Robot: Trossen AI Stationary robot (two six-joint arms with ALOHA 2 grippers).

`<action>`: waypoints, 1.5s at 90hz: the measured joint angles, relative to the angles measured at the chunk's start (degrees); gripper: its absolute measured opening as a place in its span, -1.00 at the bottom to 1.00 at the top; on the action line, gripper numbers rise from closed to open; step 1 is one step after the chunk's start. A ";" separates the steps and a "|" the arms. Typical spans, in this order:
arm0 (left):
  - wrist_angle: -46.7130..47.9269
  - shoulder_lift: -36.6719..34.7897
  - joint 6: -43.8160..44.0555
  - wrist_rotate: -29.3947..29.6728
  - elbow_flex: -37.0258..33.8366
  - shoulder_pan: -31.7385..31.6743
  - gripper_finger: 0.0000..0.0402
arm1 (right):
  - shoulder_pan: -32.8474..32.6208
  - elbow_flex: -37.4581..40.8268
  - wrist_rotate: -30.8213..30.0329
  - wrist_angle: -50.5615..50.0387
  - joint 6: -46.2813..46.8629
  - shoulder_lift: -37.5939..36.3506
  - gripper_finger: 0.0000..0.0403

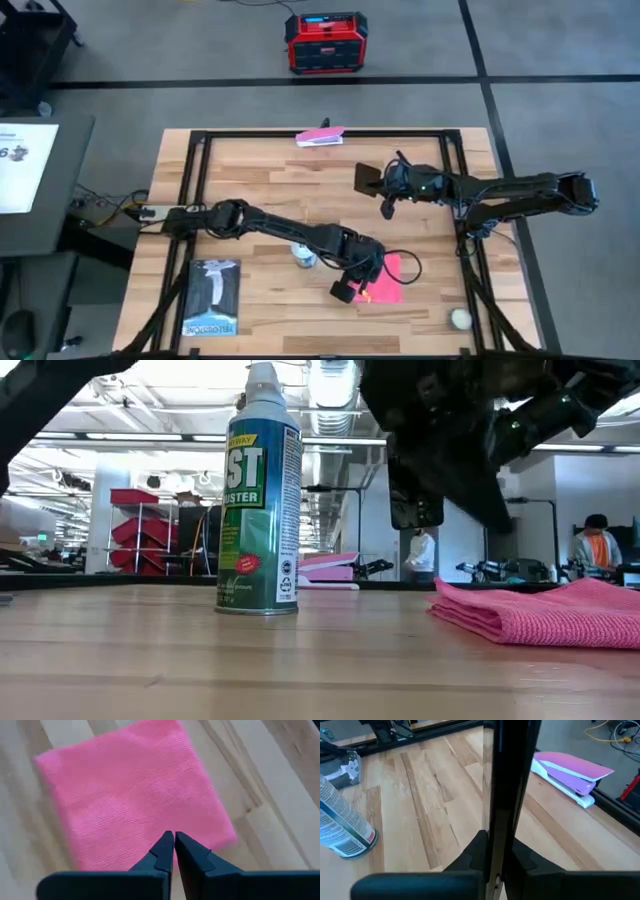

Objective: Apply microfiber cloth
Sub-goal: Wipe the black cellphone using the pink microfiber cloth

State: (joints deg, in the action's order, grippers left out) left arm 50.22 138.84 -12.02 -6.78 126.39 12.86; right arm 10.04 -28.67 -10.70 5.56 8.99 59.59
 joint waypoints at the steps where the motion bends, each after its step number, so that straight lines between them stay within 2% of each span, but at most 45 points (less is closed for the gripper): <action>1: 0.38 0.06 0.35 -0.18 0.00 0.02 -0.92 | -0.13 0.01 0.00 0.00 0.01 0.00 -0.93; 21: 1.56 1.26 5.98 -0.54 -0.35 1.20 -0.52 | -2.77 0.00 -1.47 0.07 0.00 0.01 -0.93; 43: -4.28 1.12 7.16 0.94 -0.96 2.24 -0.09 | -6.20 -0.02 -4.89 0.09 0.45 0.02 -0.93; 54: -6.50 2.51 7.39 2.03 -0.74 1.74 -0.02 | -7.57 -0.04 -6.19 -0.16 1.09 0.02 -0.93; 82: -6.87 8.16 6.67 1.74 -1.06 0.03 -0.01 | -8.89 -0.15 -7.85 -2.37 1.13 -0.09 -0.93; 89: -6.37 8.82 5.79 2.59 -1.15 0.03 -0.05 | -8.94 -0.20 -7.93 -2.34 1.09 -0.04 -0.93; 94: -6.75 9.85 4.34 3.96 -1.70 0.05 -0.16 | -8.94 -0.20 -7.98 -2.15 1.07 -0.04 -0.93; 99: -6.39 10.09 4.23 5.64 -1.69 0.24 -0.37 | -9.00 -0.20 -8.92 -2.19 0.94 -0.04 -0.93; 105: -5.19 10.09 4.57 7.27 -1.68 0.40 -0.75 | -8.94 -0.20 -9.47 -1.95 0.64 -0.05 -0.93; 109: -4.95 10.09 4.92 7.77 -1.68 0.41 -0.89 | -8.96 -0.20 -10.01 -1.97 0.59 -0.07 -0.93; 118: -4.01 8.64 4.87 11.55 -2.06 0.61 -0.97 | -9.14 -0.20 -10.49 -1.70 0.24 -0.07 -0.93; 135: -0.49 3.16 3.86 24.65 -2.81 1.44 -0.99 | -11.55 -0.20 -12.39 0.24 0.17 -0.42 -0.93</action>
State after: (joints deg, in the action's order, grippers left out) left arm 49.73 142.00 -8.17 17.87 123.58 14.30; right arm -1.50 -28.86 -23.09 5.80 9.17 59.18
